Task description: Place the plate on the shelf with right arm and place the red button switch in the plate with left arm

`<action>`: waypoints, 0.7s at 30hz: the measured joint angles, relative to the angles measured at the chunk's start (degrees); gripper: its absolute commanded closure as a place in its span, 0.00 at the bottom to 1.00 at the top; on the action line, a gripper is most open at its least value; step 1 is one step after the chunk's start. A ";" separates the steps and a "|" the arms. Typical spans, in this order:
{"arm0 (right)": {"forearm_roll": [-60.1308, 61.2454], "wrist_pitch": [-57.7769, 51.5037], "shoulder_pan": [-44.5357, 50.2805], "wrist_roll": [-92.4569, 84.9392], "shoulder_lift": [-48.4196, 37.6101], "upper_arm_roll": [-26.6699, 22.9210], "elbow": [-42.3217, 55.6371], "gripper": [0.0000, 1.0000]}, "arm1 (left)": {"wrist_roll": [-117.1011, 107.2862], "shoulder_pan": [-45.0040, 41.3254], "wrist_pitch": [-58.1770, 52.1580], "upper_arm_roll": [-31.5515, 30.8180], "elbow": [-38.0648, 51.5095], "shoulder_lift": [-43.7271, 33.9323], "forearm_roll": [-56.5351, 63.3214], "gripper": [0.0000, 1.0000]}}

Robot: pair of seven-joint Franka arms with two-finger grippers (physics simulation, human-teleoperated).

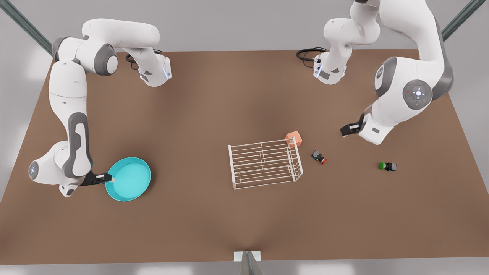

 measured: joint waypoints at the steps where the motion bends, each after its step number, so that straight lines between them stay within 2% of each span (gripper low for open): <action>1: 0.16 0.17 0.05 -0.25 0.06 0.00 -0.03 0.44 | 0.66 -0.25 -1.09 -0.22 0.27 0.88 0.05 0.00; 3: 0.43 0.44 0.16 -0.73 0.16 0.10 -0.05 0.53 | 1.89 0.65 -1.08 0.10 0.62 3.75 -0.58 0.00; 5: 0.60 0.63 0.20 -1.15 0.32 0.28 -0.05 0.53 | 2.55 4.16 -0.85 -0.17 1.70 4.76 0.26 0.00; 7: 0.74 0.77 0.22 -1.53 0.53 0.40 -0.05 0.55 | 2.20 3.48 -0.89 -0.70 1.49 4.39 0.80 0.00; 14: 0.84 1.04 0.28 -2.61 0.90 0.44 0.04 0.74 | 3.33 3.56 -1.11 -0.71 -6.63 1.20 3.29 0.00; 19: 1.02 1.02 0.55 -3.35 0.83 0.43 0.04 0.78 | 4.64 3.02 -0.48 -0.93 -6.80 0.86 3.85 0.00; 21: 1.08 0.89 0.88 -3.62 0.79 0.44 0.04 0.78 | 4.97 2.92 2.45 -0.95 -9.44 -1.30 3.81 0.00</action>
